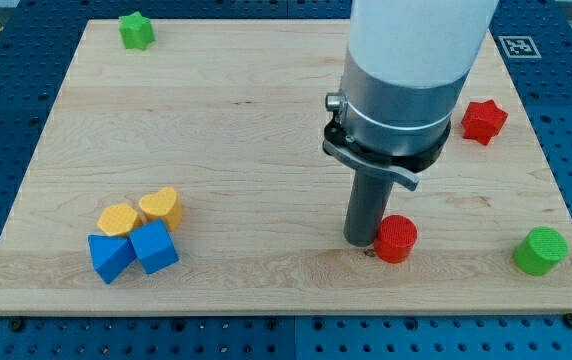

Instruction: Move the red circle towards top

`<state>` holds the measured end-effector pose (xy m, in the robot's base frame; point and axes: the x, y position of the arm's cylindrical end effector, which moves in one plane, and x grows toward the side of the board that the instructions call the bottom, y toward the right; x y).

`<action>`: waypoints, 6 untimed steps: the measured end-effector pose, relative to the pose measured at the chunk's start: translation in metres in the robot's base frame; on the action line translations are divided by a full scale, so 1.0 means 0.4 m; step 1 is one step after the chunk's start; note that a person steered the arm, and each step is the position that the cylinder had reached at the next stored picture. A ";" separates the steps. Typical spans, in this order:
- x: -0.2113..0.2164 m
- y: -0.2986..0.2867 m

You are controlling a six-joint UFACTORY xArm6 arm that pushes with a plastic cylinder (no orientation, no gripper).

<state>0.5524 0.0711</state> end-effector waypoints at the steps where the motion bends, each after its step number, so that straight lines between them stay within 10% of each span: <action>1: 0.085 -0.001; 6: 0.107 0.184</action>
